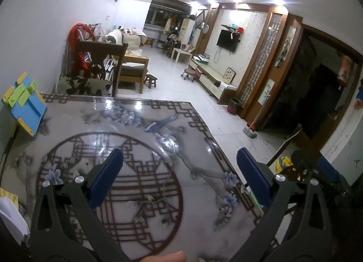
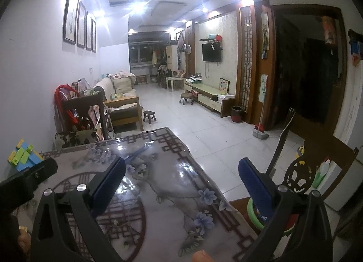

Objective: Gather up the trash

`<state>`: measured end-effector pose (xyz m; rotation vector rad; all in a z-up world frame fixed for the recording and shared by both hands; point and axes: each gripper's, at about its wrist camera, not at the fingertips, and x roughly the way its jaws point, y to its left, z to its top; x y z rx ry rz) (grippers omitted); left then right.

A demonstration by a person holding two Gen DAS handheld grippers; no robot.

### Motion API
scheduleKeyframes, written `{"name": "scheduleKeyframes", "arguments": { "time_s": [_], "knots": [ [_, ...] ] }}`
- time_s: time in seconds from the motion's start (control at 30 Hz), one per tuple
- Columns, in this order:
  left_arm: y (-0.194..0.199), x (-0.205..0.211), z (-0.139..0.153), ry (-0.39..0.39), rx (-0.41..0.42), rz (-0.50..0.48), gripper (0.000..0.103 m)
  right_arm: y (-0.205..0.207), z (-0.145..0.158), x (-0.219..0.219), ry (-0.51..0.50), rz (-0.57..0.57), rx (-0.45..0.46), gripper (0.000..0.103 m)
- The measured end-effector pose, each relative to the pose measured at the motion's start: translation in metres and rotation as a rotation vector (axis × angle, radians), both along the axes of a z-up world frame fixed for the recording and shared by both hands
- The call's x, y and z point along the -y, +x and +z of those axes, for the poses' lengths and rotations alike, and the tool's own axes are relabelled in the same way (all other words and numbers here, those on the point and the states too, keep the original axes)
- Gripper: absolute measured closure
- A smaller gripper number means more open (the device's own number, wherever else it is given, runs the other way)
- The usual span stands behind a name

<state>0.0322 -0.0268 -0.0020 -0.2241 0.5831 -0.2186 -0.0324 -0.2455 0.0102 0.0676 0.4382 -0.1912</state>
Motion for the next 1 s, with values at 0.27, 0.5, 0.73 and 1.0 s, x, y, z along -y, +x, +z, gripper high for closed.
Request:
{"name": "scheduleKeyframes", "arguments": {
  "time_s": [0.27,0.5,0.73,1.0],
  "knots": [
    [0.001,0.002,-0.001,0.017,-0.008,0.01,0.005,-0.003,-0.008,0.004,0.014,0.005,-0.026,0.007],
    [0.0,-0.002,0.002,0.036,-0.005,0.025,0.005,-0.003,-0.009,0.005,0.028,0.013,-0.025,0.007],
    [0.002,-0.007,-0.001,0.038,-0.019,0.036,0.005,0.001,-0.011,0.003,0.03,0.021,-0.036,0.007],
    [0.006,-0.01,-0.01,0.047,-0.021,0.021,0.005,0.007,-0.026,-0.002,0.043,0.042,-0.072,0.007]
  ]
}}
